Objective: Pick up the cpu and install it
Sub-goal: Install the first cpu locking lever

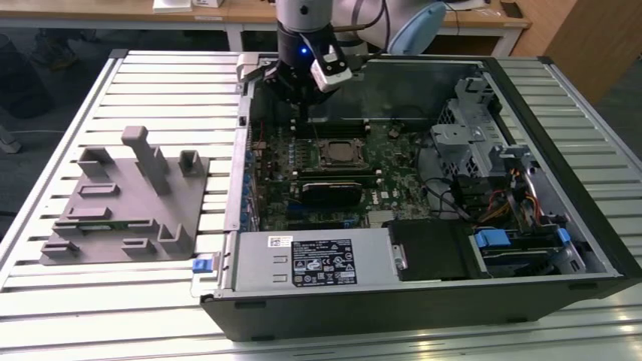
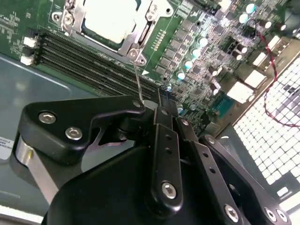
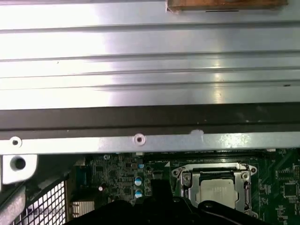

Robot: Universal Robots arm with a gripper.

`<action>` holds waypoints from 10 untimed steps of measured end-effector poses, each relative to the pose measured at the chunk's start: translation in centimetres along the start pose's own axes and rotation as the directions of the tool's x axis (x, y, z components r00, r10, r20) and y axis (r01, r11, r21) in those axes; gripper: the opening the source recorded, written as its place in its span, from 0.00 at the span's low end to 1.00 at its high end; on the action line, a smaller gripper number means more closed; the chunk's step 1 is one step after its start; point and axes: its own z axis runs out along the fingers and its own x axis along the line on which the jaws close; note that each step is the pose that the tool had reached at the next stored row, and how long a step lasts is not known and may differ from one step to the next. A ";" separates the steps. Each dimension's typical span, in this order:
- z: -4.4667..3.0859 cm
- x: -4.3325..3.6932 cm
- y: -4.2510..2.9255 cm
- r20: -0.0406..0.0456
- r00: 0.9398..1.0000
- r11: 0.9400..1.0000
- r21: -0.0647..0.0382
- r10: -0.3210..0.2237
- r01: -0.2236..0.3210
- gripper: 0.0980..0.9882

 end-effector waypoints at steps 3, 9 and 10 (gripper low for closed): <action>0.01 -0.21 0.06 0.000 1.000 1.000 0.000 0.000 0.000 0.01; 0.02 -1.60 0.16 0.000 1.000 1.000 0.000 0.000 0.000 0.01; 0.02 -1.96 0.18 0.000 1.000 1.000 0.000 0.000 0.000 0.01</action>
